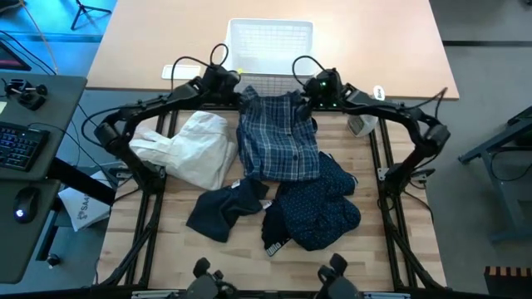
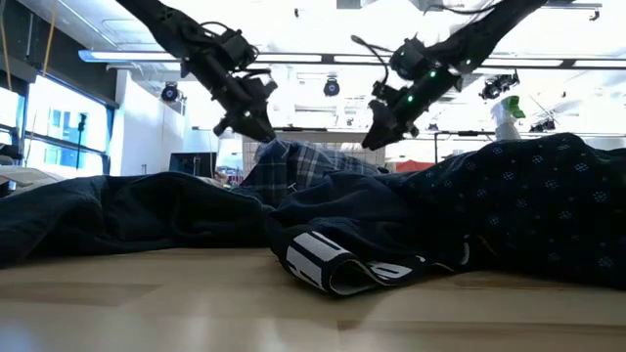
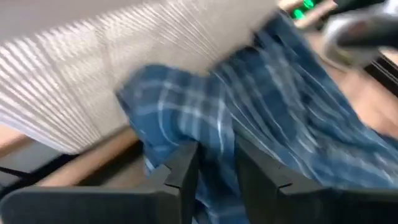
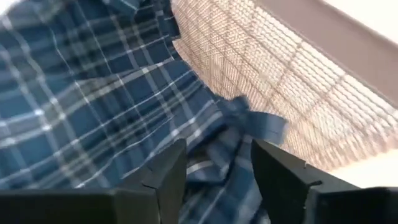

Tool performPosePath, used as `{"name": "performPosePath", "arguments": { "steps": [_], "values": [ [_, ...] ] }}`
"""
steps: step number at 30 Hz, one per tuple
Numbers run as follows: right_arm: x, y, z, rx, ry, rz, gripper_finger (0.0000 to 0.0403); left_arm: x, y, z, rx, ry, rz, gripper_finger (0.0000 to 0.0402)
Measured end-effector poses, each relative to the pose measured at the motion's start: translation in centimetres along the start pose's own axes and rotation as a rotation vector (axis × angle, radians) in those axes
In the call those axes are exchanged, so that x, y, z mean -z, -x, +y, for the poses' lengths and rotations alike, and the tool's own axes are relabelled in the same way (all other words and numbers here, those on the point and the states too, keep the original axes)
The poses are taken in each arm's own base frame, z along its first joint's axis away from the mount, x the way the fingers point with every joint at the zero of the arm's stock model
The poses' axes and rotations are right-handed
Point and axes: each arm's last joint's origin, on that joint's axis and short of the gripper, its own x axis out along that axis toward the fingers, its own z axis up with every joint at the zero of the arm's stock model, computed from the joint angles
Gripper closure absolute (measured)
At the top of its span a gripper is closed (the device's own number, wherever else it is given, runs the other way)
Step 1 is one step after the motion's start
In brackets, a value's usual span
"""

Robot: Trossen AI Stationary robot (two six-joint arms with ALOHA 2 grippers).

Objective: Fold laundry
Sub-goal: Fold the blue plaid flannel shirt

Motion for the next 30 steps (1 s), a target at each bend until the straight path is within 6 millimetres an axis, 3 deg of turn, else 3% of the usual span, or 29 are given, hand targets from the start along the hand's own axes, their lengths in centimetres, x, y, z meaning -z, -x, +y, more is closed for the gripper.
{"name": "performPosePath", "arguments": {
  "steps": [3,7,12,19,21,27,30],
  "values": [
    [-0.4,1.5,0.2,-0.026,-0.049,-0.003,0.0219,0.6,1.2,-1.3,0.059,-0.057,0.065,0.0299],
    [-0.7,2.7,1.3,-0.185,-0.099,0.007,0.0222,1.2,3.2,-3.8,0.117,-0.213,0.090,0.0302],
    [-0.2,2.8,4.8,-0.499,-0.060,0.077,0.0231,1.8,5.1,-7.4,0.223,-0.353,0.057,0.0307],
    [1.1,3.2,10.4,-0.619,0.034,0.214,0.0246,4.9,6.2,-10.4,0.484,-0.482,0.278,0.0306],
    [2.2,2.8,11.2,-0.595,0.015,0.232,0.0253,6.1,6.5,-11.0,0.502,-0.534,0.359,0.0305],
    [8.1,1.7,12.8,-0.600,-0.194,0.321,0.0271,10.2,6.7,-13.0,0.525,-0.560,0.504,0.0305],
    [8.9,2.4,14.1,-0.627,-0.226,0.342,0.0277,12.2,6.4,-14.3,0.437,-0.556,0.478,0.0305]
  ]
}}
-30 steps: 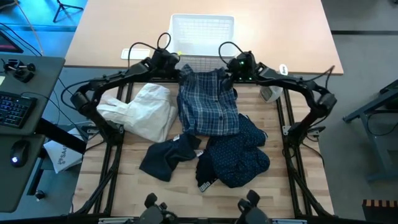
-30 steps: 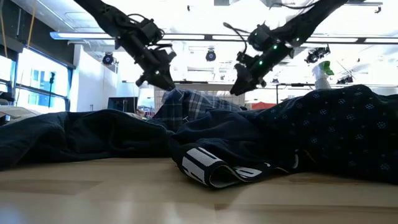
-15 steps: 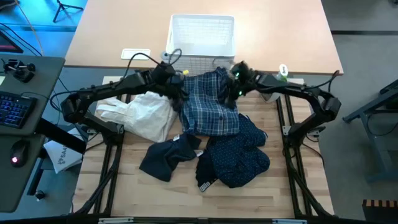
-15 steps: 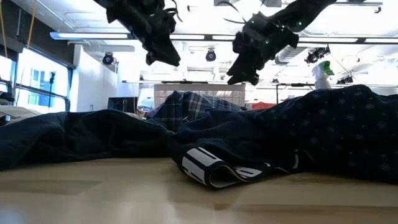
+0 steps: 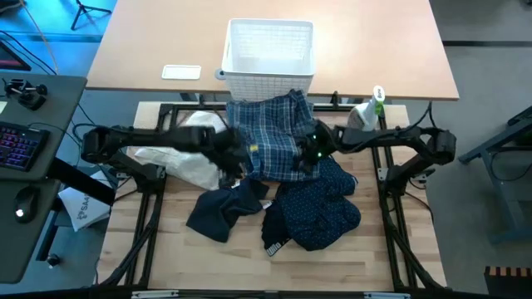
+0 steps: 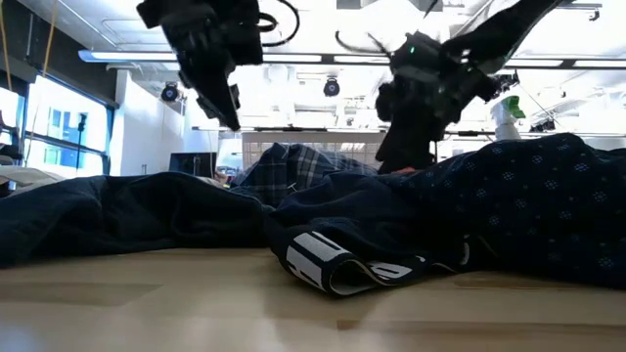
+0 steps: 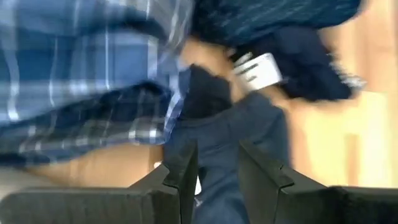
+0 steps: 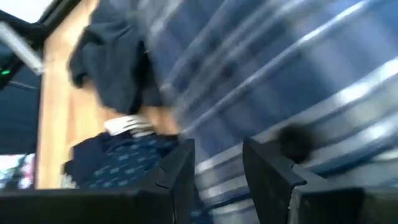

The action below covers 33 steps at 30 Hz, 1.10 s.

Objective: Fold laundry
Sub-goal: Fold the blue plaid flannel shirt

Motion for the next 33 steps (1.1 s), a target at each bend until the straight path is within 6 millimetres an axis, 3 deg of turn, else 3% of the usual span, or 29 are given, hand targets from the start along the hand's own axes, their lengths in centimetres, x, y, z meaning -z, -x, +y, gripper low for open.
{"name": "performPosePath", "arguments": {
  "steps": [4,10,14,19,23,26,30,33],
  "values": [
    [-0.2,1.0,2.7,-0.002,0.088,-0.055,0.0284,-0.1,-1.7,-1.1,-0.171,0.103,-0.128,0.0302],
    [-0.7,5.0,5.7,0.027,0.166,-0.221,0.0297,-0.6,-2.8,-1.3,-0.193,0.283,-0.295,0.0266],
    [-0.3,7.1,7.0,0.006,0.197,-0.266,0.0304,-0.5,-5.1,-1.6,-0.160,0.296,-0.268,0.0230],
    [0.4,8.0,8.1,0.003,0.215,-0.273,0.0304,0.5,-8.3,-1.9,-0.248,0.346,-0.176,0.0218],
    [1.0,7.6,8.9,-0.022,0.184,-0.234,0.0304,1.0,-9.3,-2.8,-0.334,0.361,-0.178,0.0248],
    [1.5,6.8,9.4,-0.028,0.191,-0.191,0.0304,1.2,-9.2,-3.4,-0.359,0.310,-0.171,0.0297],
    [2.0,5.2,9.5,0.035,0.210,-0.159,0.0304,0.6,-8.3,-4.0,-0.353,0.107,-0.169,0.0381],
    [2.1,4.0,9.1,0.073,0.248,-0.127,0.0302,-0.7,-7.2,-4.2,-0.365,-0.082,-0.188,0.0390]
  ]
}}
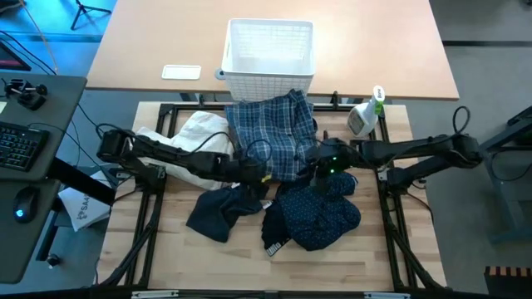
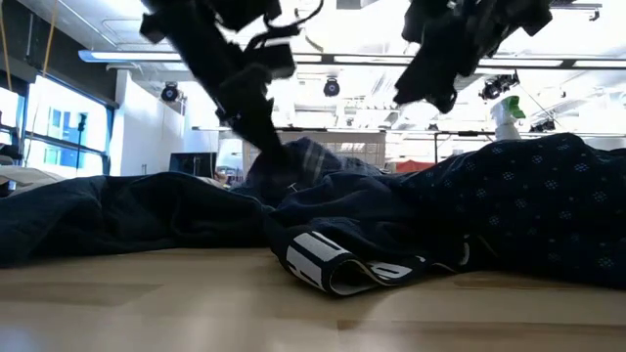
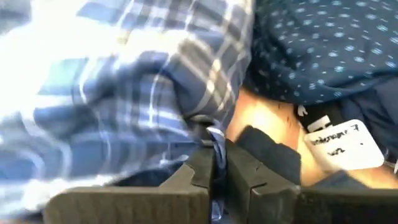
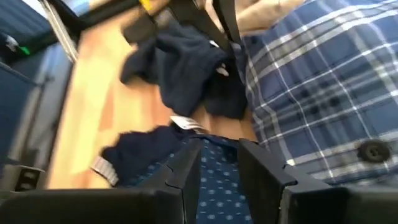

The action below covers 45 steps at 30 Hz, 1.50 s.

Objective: Fold laundry
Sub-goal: Fold the blue plaid flannel shirt

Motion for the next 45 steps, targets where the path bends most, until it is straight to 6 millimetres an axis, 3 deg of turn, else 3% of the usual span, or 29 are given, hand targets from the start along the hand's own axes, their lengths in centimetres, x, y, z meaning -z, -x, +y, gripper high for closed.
{"name": "performPosePath", "arguments": {
  "steps": [6,10,14,19,22,26,30,35,40,42,45],
  "values": [
    [0.3,-2.2,-0.2,0.032,0.166,0.019,0.0252,-3.8,2.6,1.1,-0.066,-0.331,-0.035,0.0399],
    [1.0,-3.7,-0.2,0.131,0.368,0.053,0.0209,-4.6,3.6,1.4,-0.131,-0.476,0.025,0.0397],
    [2.0,-5.5,-0.2,0.241,0.461,0.116,0.0181,-3.5,3.6,1.5,-0.114,-0.511,0.126,0.0400],
    [3.3,-7.0,-0.1,0.319,0.447,0.178,0.0179,-0.1,1.9,1.6,-0.121,-0.543,0.265,0.0401],
    [3.9,-7.4,-0.4,0.383,0.456,0.218,0.0189,0.9,1.6,1.7,-0.131,-0.457,0.291,0.0401],
    [4.4,-7.6,-0.9,0.364,0.437,0.278,0.0207,1.2,1.9,1.4,0.033,-0.320,0.311,0.0390],
    [5.0,-7.0,-1.2,0.280,0.343,0.376,0.0229,1.4,3.8,1.7,0.161,-0.138,0.372,0.0356],
    [4.6,-4.8,-0.8,0.238,0.266,0.390,0.0260,1.2,7.2,2.8,0.194,0.107,0.477,0.0319],
    [2.1,-1.6,-0.1,0.203,0.120,0.168,0.0282,-1.5,9.6,3.4,0.228,0.316,0.230,0.0313],
    [0.9,-0.8,-0.8,0.206,0.034,0.050,0.0295,-3.1,9.3,4.1,0.250,0.390,0.070,0.0317],
    [-0.1,-0.8,-2.9,0.199,-0.077,-0.083,0.0324,-5.6,7.4,6.1,0.237,0.487,-0.147,0.0327]
  ]
}}
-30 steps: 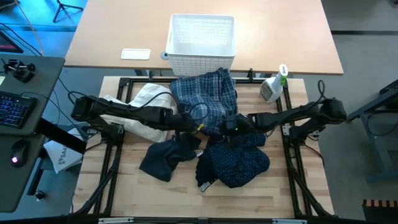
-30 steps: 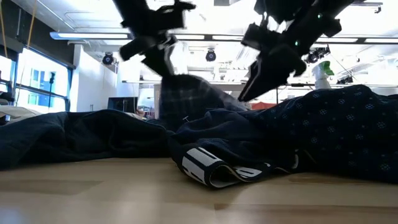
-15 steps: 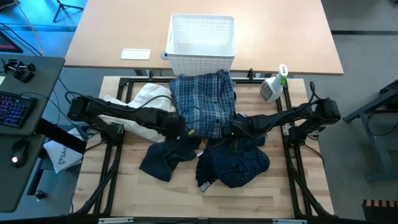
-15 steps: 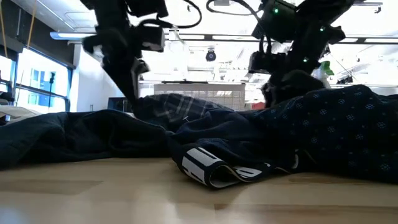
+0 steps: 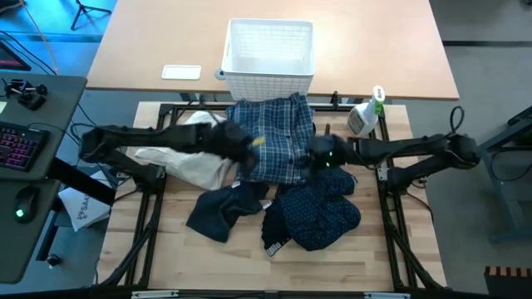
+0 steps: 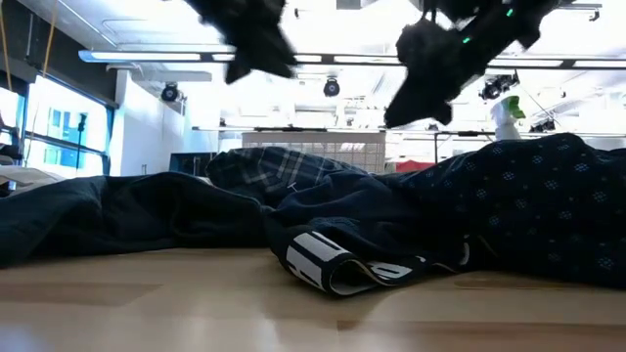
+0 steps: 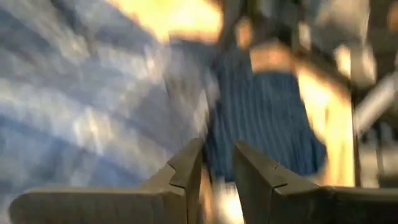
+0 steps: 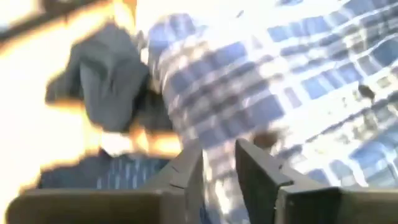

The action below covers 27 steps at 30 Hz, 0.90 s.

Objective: Fold laundry
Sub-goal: Fold the blue plaid flannel shirt

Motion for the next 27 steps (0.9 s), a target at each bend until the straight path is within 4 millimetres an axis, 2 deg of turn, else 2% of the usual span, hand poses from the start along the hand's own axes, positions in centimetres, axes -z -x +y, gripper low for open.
{"name": "performPosePath", "arguments": {
  "steps": [3,5,7,10,13,16,19,23,27],
  "values": [
    [-0.2,-1.2,-2.2,-0.044,-0.121,-0.113,0.0363,-1.4,-3.1,1.8,-0.007,0.006,-0.086,0.0340],
    [0.6,-2.1,-3.6,-0.036,-0.202,-0.121,0.0389,-1.0,-5.4,3.1,-0.014,0.008,-0.033,0.0347],
    [1.9,-3.0,-4.7,0.003,-0.264,-0.075,0.0398,0.4,-7.8,4.5,-0.031,0.025,0.090,0.0354],
    [4.3,-4.3,-5.7,0.050,-0.349,0.022,0.0391,3.6,-10.8,6.0,-0.090,0.057,0.331,0.0363],
    [6.9,-4.9,-5.7,0.050,-0.403,0.144,0.0397,6.0,-12.5,6.1,-0.111,0.037,0.478,0.0374],
    [8.2,-4.7,-5.1,0.031,-0.419,0.218,0.0400,6.8,-12.7,5.1,-0.090,-0.005,0.516,0.0388],
    [7.6,-3.7,-4.5,0.005,-0.408,0.206,0.0400,5.6,-11.4,3.9,-0.068,-0.006,0.481,0.0399],
    [4.7,-1.8,-3.6,-0.049,-0.391,0.066,0.0402,2.2,-8.1,2.6,-0.055,0.007,0.325,0.0399],
    [1.3,-0.5,-3.9,-0.023,-0.398,-0.090,0.0402,-0.4,-5.7,3.7,-0.112,0.077,0.171,0.0401]
  ]
}}
